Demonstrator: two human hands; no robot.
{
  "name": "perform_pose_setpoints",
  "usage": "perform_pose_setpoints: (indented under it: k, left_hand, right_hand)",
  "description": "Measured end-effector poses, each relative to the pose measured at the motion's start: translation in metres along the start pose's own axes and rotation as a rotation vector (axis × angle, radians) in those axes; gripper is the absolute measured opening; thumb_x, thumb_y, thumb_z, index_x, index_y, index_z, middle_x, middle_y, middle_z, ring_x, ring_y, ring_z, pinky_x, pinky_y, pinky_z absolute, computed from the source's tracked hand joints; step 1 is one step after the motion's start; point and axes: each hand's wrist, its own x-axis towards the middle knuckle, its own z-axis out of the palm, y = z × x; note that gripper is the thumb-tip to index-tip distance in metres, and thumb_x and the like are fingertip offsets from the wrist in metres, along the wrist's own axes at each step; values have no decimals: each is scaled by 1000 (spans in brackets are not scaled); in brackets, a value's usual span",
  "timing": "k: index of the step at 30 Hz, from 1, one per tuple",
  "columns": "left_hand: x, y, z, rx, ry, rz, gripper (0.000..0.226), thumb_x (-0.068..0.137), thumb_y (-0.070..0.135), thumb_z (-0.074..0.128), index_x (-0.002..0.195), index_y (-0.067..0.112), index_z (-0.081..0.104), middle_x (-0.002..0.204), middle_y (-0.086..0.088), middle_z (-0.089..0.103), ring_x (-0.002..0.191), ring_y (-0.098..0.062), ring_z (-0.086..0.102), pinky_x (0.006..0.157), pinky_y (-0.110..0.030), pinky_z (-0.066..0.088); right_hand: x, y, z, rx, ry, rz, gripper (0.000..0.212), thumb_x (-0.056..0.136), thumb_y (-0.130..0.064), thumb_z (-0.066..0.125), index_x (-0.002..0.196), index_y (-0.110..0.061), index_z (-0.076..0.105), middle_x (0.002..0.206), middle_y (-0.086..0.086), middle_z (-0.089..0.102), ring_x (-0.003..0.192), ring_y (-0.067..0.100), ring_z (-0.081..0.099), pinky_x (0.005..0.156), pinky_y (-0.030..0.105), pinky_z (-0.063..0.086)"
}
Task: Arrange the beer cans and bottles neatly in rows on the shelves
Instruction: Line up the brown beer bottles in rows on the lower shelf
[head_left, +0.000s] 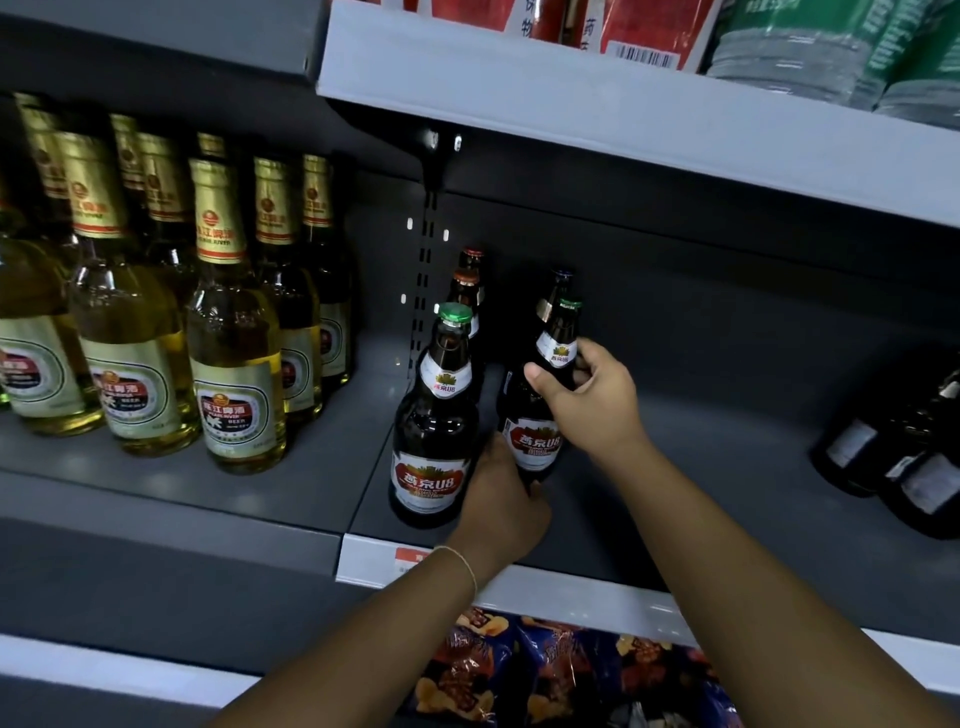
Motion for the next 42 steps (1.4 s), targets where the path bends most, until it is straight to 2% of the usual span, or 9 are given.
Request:
perform_pose_setpoints:
  k: [3,8,13,19,24,27,32,35,42]
  left_hand:
    - [2,0,0,-16,-8,-15,54,80,7,59,131,6,42,134,-11,51,128,-23,47,109,-31,36]
    - [2,-1,-1,-20,-10,-12,58,79,7,59,133,8,39,135,-10,51,128,-23,46,110,-31,36]
    - [3,1,-1,-3,1,-19,61,75,11,57,133,10,37,134,-8,50,128,-23,46,111,-34,35]
    - [3,-1,-1,33,3,-27,72,67,25,50,136,11,35,135,-8,49,129,-24,45,111,-41,35]
    - [2,-1,-2,35,-1,-11,72,67,22,51,135,8,36,134,-9,49,128,-24,45,112,-38,35]
    - [2,-1,-2,28,-6,-22,68,68,20,54,133,10,38,133,-7,50,127,-22,46,111,-38,36]
    - [0,1,-3,66,-35,-6,75,76,15,59,143,7,28,144,-8,41,137,-23,36,116,-36,28]
    - [0,2,-4,69,-36,-6,78,77,16,60,146,7,25,147,-8,38,139,-24,34,117,-37,27]
    - [-4,6,-5,109,-48,-9,79,82,14,60,149,4,18,151,-11,33,141,-24,30,117,-29,22]
  right_hand:
    - [1,0,3,-19,18,-4,22,84,-35,77,103,-32,67,99,-11,72,91,14,67,91,40,56]
    - [2,1,6,-10,16,16,34,81,-42,77,111,-30,68,106,-11,71,100,14,67,91,42,56]
    - [3,-1,6,-37,25,26,32,82,-39,78,109,-30,65,114,-9,67,103,8,59,89,25,48]
    - [5,-1,3,-33,8,57,43,79,-40,81,116,-25,66,116,-9,67,109,10,59,92,24,48]
    - [7,-1,0,-11,-18,67,40,80,-35,81,115,-22,67,111,-11,69,109,10,61,96,28,50]
    - [6,0,2,2,-15,65,35,80,-35,81,111,-24,69,107,-12,71,106,10,64,98,36,53]
    - [7,1,4,-16,-13,43,21,82,-33,80,95,-39,64,103,-13,72,104,11,66,97,41,54]
    - [7,1,4,-22,-7,44,21,83,-32,79,97,-37,65,102,-13,72,103,10,66,97,41,54]
    - [7,-1,7,-46,11,60,22,84,-31,77,103,-30,66,104,-9,72,102,13,67,94,41,55]
